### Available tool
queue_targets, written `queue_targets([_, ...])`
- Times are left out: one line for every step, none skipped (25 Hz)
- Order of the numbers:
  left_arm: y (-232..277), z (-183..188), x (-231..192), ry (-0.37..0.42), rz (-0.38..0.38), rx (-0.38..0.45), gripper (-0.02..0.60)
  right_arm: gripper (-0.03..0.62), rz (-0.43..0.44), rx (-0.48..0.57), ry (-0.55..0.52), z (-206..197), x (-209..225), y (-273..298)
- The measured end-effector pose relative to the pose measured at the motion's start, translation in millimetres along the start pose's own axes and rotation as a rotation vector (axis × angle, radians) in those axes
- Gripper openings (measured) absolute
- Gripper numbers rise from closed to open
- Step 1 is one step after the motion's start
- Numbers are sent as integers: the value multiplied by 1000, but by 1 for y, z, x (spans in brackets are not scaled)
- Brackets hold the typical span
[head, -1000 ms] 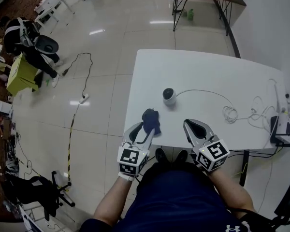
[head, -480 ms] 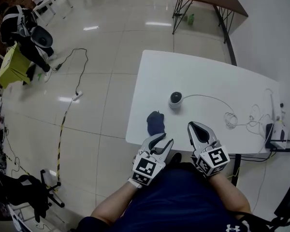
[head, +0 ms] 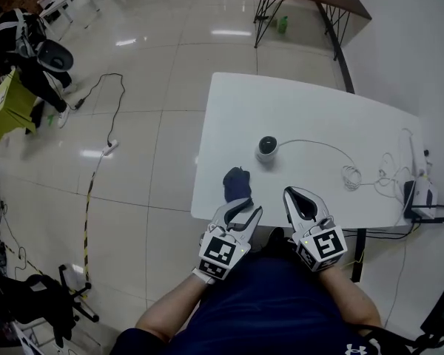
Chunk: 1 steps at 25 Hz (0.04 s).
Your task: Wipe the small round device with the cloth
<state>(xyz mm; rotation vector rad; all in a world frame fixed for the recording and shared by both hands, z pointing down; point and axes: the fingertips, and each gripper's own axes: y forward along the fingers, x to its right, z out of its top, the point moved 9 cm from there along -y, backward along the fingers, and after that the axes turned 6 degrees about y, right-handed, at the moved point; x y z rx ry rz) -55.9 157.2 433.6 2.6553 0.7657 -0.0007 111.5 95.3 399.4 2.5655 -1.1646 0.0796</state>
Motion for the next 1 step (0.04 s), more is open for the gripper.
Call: queue_targets([1,0,0,2,-1,-3,115,15,5,-3,-21,-2,0,-2])
